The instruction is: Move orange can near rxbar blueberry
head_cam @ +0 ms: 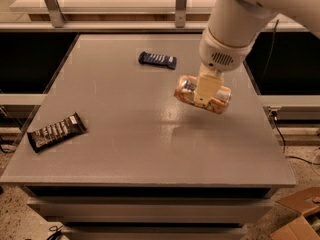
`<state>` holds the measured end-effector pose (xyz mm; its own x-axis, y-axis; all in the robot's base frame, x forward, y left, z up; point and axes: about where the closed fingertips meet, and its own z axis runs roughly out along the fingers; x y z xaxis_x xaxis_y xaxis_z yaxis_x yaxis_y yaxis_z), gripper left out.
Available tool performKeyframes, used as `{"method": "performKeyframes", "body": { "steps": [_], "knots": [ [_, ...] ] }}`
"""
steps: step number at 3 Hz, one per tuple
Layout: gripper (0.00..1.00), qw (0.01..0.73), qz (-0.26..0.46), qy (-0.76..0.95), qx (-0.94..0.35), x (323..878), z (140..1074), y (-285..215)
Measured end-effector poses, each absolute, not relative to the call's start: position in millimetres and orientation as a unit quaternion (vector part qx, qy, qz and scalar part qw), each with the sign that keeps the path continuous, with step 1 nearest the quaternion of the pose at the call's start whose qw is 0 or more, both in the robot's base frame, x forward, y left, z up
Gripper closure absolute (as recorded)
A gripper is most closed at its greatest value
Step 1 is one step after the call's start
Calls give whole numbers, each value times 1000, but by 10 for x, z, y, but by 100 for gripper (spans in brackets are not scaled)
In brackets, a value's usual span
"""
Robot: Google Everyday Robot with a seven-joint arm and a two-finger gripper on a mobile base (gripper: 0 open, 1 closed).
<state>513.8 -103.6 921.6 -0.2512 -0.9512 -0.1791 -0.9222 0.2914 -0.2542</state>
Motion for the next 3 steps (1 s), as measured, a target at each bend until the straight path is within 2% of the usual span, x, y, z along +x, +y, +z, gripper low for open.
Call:
{"method": "performKeyframes", "body": {
  "steps": [3],
  "knots": [
    [100, 203, -147, 724, -643, 6287, 9695, -327]
  ]
}}
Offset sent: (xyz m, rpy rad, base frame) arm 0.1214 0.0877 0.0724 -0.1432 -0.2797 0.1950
